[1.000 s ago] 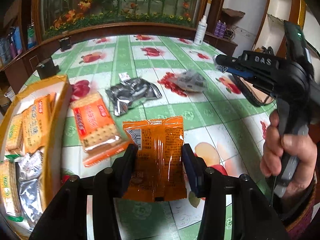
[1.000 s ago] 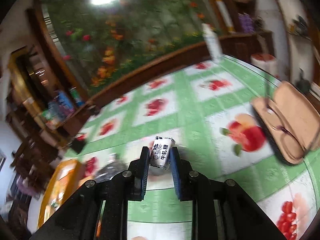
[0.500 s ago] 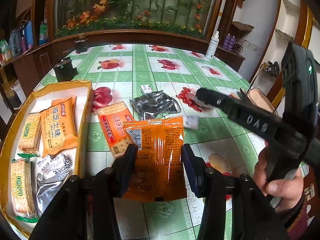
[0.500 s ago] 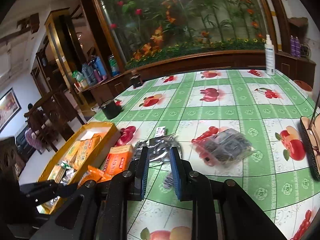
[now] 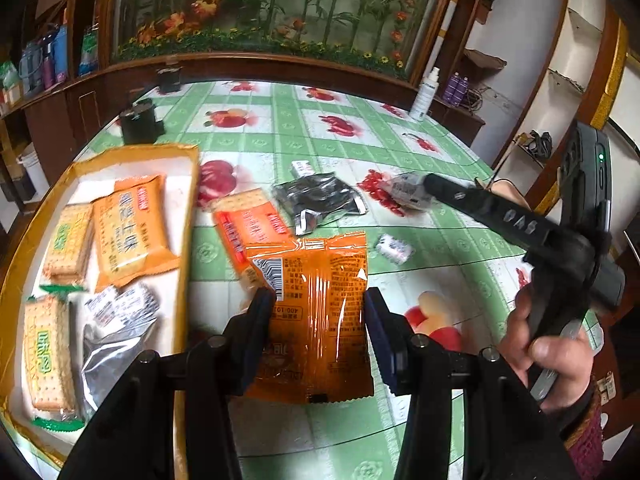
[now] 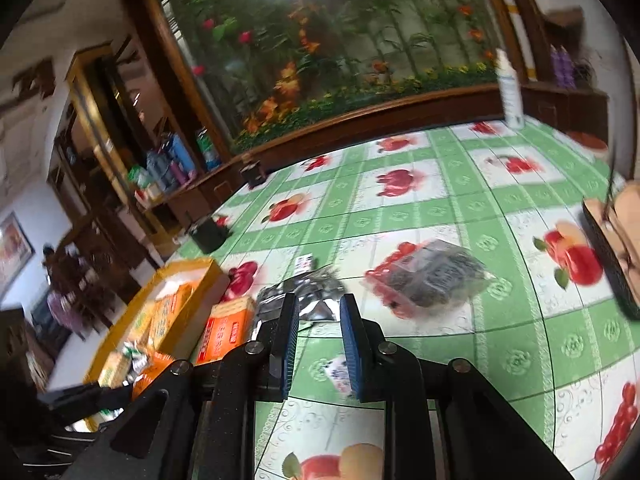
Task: Organize snacks
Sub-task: 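Carry the orange snack bag and milk candy into the white tray and release both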
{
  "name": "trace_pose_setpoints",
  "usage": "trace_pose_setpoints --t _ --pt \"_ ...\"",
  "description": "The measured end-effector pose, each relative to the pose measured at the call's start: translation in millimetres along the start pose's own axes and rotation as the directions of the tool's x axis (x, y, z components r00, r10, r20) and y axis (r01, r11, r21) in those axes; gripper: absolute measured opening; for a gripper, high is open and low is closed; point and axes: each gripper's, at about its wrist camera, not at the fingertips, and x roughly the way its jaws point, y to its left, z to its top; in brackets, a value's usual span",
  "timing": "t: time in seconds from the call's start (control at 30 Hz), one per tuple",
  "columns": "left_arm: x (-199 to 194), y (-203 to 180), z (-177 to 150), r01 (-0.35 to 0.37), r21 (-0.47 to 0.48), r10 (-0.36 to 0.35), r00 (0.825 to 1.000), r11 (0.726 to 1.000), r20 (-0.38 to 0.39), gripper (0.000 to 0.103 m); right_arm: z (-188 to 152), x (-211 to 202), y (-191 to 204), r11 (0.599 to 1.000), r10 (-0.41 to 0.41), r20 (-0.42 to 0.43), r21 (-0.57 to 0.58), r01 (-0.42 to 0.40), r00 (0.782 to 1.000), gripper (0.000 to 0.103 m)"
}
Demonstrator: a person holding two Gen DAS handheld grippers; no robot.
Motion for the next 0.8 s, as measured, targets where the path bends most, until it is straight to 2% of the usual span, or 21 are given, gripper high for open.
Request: trace_pose_setpoints --t 0.1,0.2,0.53,0.6,0.7,0.8 --pt "1.4 6.1 -1.6 0.001 -0.015 -0.001 1.000 1.000 -0.018 0.046 4.0 -2.9 -13.7 0.998 0.020 0.009 0.067 -0.021 1.000 0.023" --pt "8.4 0.2 -3.1 0.006 0.003 -0.006 0.999 1.000 -0.047 0.046 5.3 -5.8 -15.6 0.996 0.028 0.016 0.084 -0.029 0.999 0.023" --pt "13.0 -15.5 1.2 -0.016 0.027 0.017 0.999 1.000 -0.034 0.046 6.2 -11.0 -4.4 0.995 0.090 0.020 0.043 -0.090 0.996 0.023" --pt "10.4 -13.3 3.9 -0.019 0.022 0.020 0.999 1.000 -0.025 0.046 5.2 -7.0 1.2 0.993 0.114 -0.010 0.013 -0.114 0.993 0.023" --pt "9.7 -9.1 6.6 -0.022 0.015 0.022 0.999 1.000 -0.024 0.046 -2.5 11.7 12.1 0.996 0.030 -0.109 -0.076 -0.038 0.994 0.023" --pt "10.4 -5.5 5.1 -0.021 0.009 0.021 0.999 1.000 -0.029 0.046 -11.7 32.0 13.8 0.991 -0.055 -0.207 -0.134 0.027 0.977 0.023"
